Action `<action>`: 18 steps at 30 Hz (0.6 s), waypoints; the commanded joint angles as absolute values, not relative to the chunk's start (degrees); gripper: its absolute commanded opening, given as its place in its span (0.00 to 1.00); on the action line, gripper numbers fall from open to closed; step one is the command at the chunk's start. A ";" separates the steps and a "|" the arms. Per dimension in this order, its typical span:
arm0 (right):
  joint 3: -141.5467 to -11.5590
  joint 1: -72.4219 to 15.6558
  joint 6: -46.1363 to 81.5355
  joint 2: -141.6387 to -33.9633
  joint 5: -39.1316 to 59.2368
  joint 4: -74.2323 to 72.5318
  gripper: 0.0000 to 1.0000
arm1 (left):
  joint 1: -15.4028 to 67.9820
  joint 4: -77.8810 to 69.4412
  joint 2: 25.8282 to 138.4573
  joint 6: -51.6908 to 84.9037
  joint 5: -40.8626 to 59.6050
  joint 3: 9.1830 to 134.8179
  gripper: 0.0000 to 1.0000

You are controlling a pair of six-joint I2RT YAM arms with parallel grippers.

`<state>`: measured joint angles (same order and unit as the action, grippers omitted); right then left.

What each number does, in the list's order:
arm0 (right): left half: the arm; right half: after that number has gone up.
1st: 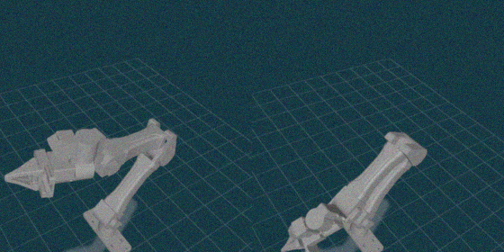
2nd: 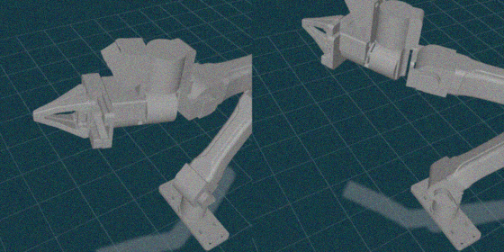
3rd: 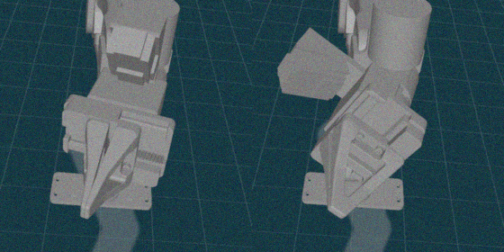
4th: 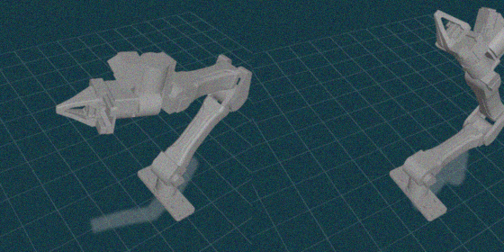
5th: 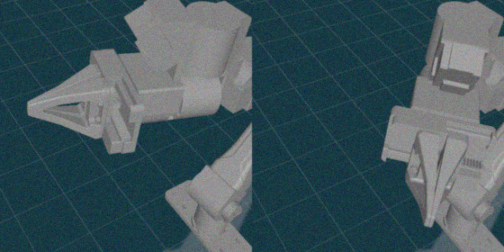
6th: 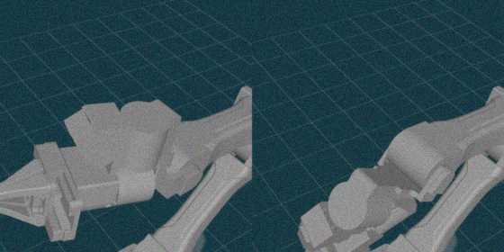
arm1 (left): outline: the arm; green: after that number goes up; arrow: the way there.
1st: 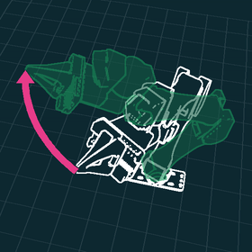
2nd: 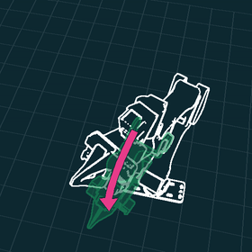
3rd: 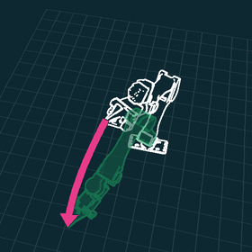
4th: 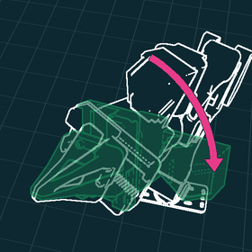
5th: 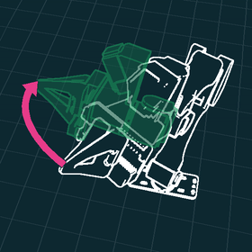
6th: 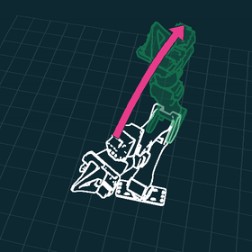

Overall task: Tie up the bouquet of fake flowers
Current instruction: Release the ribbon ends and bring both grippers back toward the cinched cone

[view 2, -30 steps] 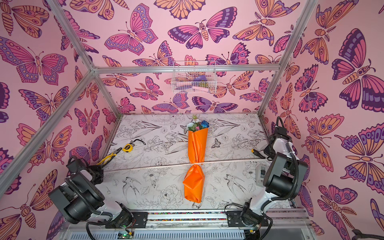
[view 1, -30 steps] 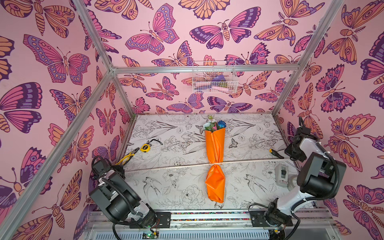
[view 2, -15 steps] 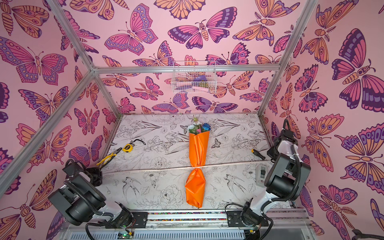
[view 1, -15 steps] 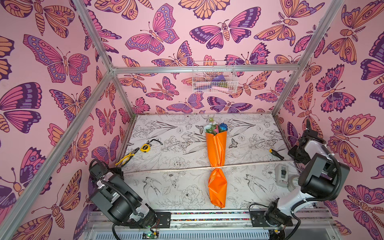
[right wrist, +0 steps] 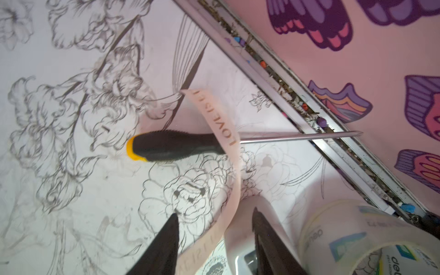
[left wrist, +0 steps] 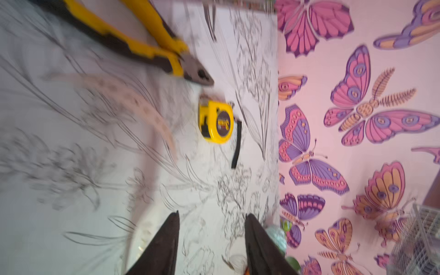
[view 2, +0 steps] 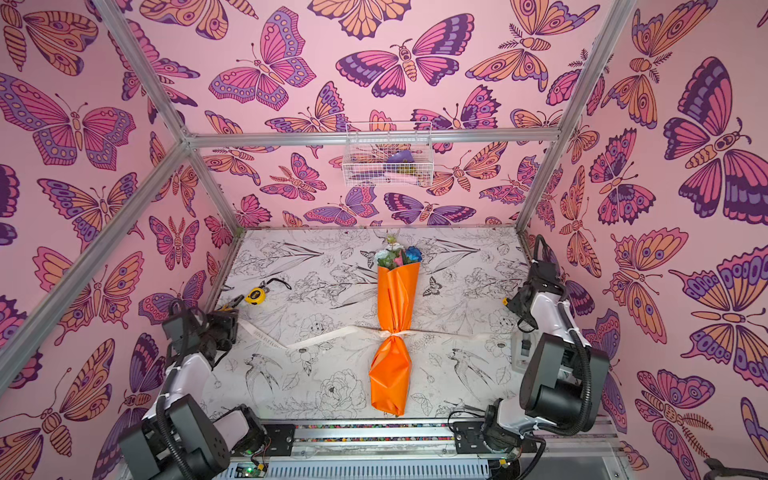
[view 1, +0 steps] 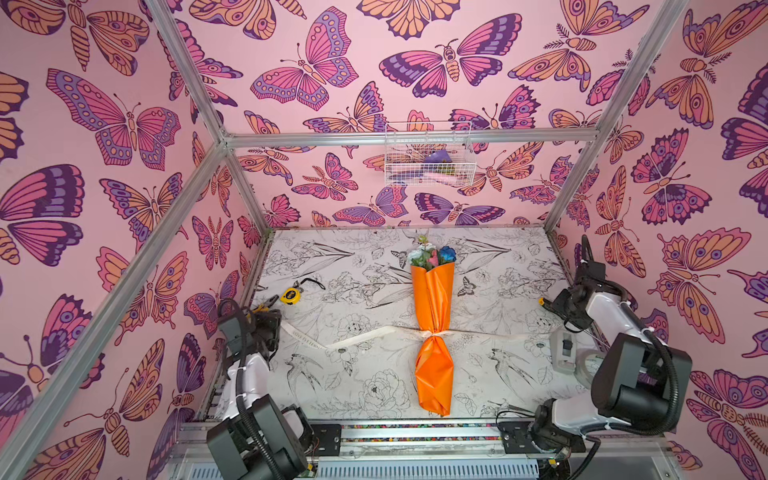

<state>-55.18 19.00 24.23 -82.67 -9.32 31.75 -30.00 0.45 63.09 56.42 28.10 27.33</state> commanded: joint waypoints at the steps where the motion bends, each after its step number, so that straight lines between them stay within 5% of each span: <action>1: -55.02 16.66 25.25 -77.21 -8.65 35.27 0.56 | -24.49 1.51 61.69 54.71 34.03 27.82 0.73; 5: -54.86 14.07 23.14 -71.51 -3.44 37.35 0.55 | -14.48 7.82 60.07 48.41 32.21 32.54 0.86; 18: -49.66 -4.91 21.14 -68.85 7.41 35.60 0.55 | 17.61 8.97 80.55 3.34 37.83 48.96 0.82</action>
<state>-49.58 -3.53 21.17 -68.20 5.30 35.40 13.76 7.38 76.34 20.73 35.51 47.72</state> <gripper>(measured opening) 0.554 0.822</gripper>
